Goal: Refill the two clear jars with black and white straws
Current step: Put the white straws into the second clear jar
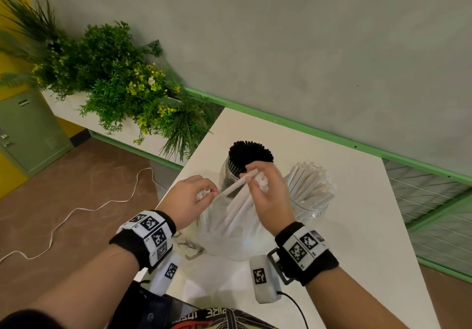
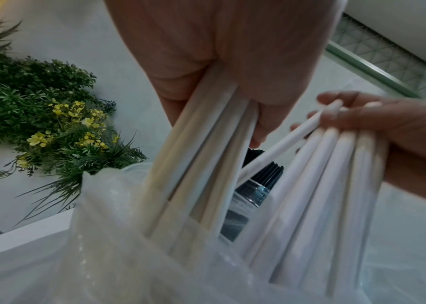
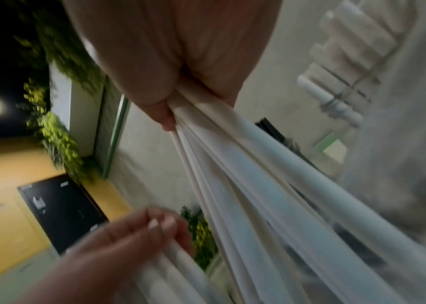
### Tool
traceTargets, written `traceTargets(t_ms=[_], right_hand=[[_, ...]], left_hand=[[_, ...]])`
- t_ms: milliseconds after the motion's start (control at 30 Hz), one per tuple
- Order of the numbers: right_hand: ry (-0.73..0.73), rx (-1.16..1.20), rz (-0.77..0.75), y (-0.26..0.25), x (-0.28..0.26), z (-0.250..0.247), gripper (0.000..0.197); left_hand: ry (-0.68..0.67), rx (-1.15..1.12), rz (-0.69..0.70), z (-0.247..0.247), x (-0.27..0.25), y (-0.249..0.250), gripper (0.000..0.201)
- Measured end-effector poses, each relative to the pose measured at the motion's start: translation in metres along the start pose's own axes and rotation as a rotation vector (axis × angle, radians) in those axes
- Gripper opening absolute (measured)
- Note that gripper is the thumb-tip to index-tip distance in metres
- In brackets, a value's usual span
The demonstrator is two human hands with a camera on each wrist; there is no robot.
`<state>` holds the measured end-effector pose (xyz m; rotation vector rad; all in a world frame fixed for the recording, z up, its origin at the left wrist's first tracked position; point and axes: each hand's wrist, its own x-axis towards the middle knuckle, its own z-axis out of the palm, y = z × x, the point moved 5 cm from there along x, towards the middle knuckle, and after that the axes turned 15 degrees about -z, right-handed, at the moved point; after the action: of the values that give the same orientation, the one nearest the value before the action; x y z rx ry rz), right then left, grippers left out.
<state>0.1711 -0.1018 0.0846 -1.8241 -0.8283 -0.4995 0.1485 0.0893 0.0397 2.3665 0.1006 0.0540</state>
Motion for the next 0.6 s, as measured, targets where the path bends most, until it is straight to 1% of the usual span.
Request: traceTargets(t_ms=[67,133,167,267,400,500,600], right_hand=[[0.060,0.016,0.019,-0.005,0.010,-0.021,0.021],[0.124,0.039,0.032,-0.011,0.020,-0.043,0.020],[0.161,0.062,0.041,-0.015,0.025,-0.054,0.018],[0.280,0.138,0.043,-0.031,0.041,-0.092,0.016],[0.394,0.032,-0.037,-0.034,0.055,-0.141,0.022],[0.480,0.024,-0.059,-0.028,0.057,-0.169,0.023],[0.490,-0.015,-0.053,-0.020,0.055,-0.181,0.026]], left_hand=[[0.002,0.021,0.002,0.001,0.002,0.004,0.026],[0.016,0.042,0.002,0.002,0.004,0.008,0.012],[0.021,0.053,0.005,0.003,0.005,0.010,0.008],[0.017,0.081,0.011,0.005,0.007,0.015,0.008],[0.003,0.099,0.007,0.007,0.009,0.017,0.009],[0.004,0.089,0.022,0.009,0.009,0.019,0.012],[0.008,0.089,0.037,0.011,0.009,0.022,0.008]])
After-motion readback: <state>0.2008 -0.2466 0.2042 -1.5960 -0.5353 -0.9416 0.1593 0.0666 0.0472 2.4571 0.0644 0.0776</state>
